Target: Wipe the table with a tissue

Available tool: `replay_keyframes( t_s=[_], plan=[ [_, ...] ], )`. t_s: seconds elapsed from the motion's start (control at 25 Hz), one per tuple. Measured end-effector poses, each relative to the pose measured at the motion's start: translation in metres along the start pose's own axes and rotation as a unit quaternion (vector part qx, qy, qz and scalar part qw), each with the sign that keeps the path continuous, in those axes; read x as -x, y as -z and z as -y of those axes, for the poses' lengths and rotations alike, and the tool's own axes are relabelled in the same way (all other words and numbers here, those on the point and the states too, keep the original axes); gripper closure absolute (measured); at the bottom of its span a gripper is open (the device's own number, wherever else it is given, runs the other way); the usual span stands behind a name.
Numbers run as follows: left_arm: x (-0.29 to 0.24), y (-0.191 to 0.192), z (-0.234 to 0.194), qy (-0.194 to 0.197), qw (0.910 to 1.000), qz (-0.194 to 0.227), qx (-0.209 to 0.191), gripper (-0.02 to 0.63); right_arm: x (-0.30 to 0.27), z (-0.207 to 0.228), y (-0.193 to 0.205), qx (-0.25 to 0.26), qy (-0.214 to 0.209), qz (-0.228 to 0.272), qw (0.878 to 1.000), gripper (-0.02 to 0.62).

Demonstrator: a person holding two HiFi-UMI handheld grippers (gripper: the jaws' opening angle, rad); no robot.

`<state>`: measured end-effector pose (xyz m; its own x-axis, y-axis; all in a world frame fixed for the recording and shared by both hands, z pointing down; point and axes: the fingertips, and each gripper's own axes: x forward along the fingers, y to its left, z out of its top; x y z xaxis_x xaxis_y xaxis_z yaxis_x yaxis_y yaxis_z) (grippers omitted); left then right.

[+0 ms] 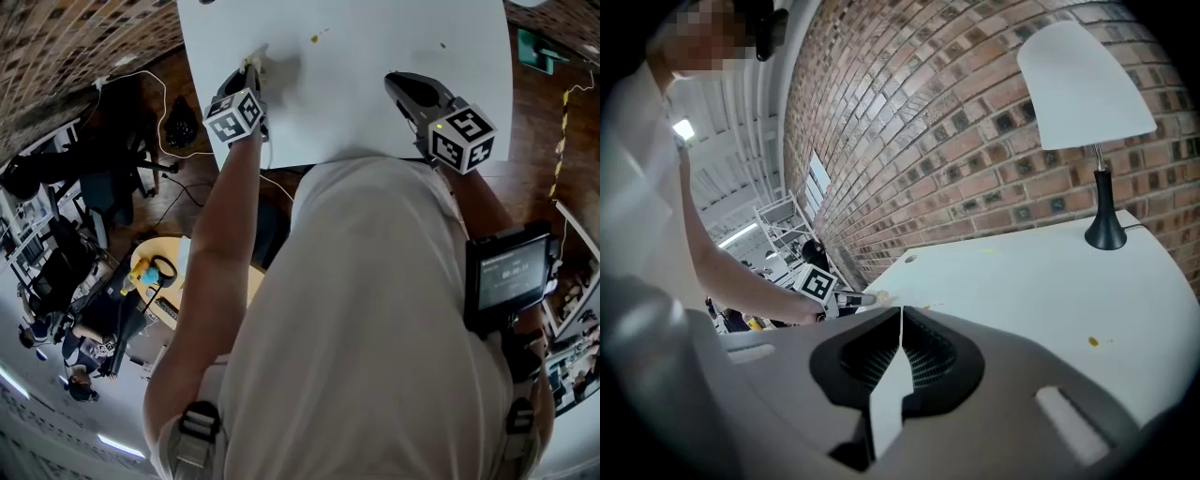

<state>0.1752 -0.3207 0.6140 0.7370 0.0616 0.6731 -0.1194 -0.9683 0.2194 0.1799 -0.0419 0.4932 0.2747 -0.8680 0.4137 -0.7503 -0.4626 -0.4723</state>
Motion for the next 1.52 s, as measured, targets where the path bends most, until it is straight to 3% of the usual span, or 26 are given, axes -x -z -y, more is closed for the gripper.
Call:
replay_keyframes(
  t_s=[0.12, 0.28, 0.52, 0.84, 1.04, 1.28, 1.52],
  plan=[
    [-0.003, -0.004, -0.008, -0.015, 0.9998, -0.003, -0.012, 0.571, 0.001, 0.002, 0.001, -0.002, 0.001, 0.001, 1.0, 0.581],
    [-0.01, 0.004, 0.01, -0.005, 0.9999, -0.009, -0.011, 0.577, 0.005, 0.005, 0.003, -0.004, 0.003, 0.003, 1.0, 0.581],
    [-0.011, 0.02, 0.062, 0.043, 0.9982, -0.019, -0.038, 0.578, 0.006, 0.007, 0.0, -0.008, 0.004, 0.006, 1.0, 0.581],
    [0.009, 0.036, 0.102, 0.122, 0.992, -0.007, 0.033, 0.578, 0.005, 0.007, -0.002, -0.005, 0.001, 0.007, 1.0, 0.581],
    [0.023, 0.015, 0.049, 0.092, 0.9884, 0.039, 0.114, 0.577, 0.004, 0.007, -0.001, -0.005, 0.001, 0.007, 1.0, 0.581],
    [0.023, -0.011, 0.021, 0.078, 0.9875, 0.068, 0.12, 0.577, 0.011, 0.017, -0.002, -0.014, 0.009, 0.012, 1.0, 0.581],
    [0.005, -0.013, 0.033, 0.084, 0.9871, 0.058, 0.123, 0.578, 0.016, 0.02, -0.002, -0.018, 0.015, 0.022, 0.999, 0.581]
  ],
)
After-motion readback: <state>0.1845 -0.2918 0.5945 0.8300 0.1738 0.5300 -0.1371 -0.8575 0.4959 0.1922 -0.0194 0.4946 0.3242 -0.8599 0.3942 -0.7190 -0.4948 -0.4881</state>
